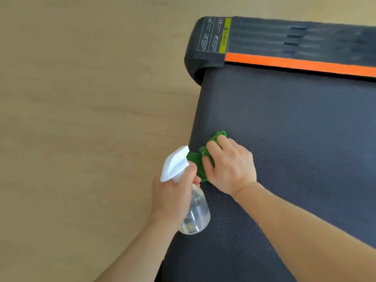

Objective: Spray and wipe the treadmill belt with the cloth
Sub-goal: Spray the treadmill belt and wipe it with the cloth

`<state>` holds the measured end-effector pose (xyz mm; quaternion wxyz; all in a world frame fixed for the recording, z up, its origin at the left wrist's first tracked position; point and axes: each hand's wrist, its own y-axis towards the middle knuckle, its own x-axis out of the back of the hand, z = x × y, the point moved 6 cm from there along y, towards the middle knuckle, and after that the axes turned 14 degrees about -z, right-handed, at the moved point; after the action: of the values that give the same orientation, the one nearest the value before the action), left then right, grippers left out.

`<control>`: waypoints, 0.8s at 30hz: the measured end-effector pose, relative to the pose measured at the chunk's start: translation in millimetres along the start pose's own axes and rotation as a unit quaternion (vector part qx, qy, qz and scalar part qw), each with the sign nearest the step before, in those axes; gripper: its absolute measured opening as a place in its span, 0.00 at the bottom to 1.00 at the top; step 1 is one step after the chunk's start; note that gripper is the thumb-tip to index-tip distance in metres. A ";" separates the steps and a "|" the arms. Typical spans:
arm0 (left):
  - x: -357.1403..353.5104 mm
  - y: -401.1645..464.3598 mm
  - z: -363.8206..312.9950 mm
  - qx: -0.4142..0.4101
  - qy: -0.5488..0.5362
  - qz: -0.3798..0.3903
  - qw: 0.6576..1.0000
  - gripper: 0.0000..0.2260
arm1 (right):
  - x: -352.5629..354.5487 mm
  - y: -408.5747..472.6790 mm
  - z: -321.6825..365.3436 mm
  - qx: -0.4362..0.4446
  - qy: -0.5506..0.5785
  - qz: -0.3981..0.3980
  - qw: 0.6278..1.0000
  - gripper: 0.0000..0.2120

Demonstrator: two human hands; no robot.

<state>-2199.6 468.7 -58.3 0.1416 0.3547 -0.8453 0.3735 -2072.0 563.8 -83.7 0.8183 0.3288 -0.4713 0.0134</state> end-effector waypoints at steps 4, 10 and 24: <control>-6.9 13.2 -1.8 0.045 0.048 0.069 0.995 0.13 | -2.8 1.8 -1.4 -0.009 0.004 0.012 1.000 0.10; -5.7 55.1 -33.8 0.079 0.023 0.104 0.991 0.09 | -1.9 3.8 -1.0 -0.003 -0.027 0.022 0.999 0.12; -41.1 114.5 -87.9 -0.120 0.086 0.297 0.943 0.16 | 1.1 3.1 5.0 -0.008 -0.077 -0.002 0.997 0.17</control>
<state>-2253.5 607.1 -80.0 0.1380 0.0344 -0.9355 0.3235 -2076.2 563.1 -79.5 0.7821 0.3231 -0.5326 -0.0177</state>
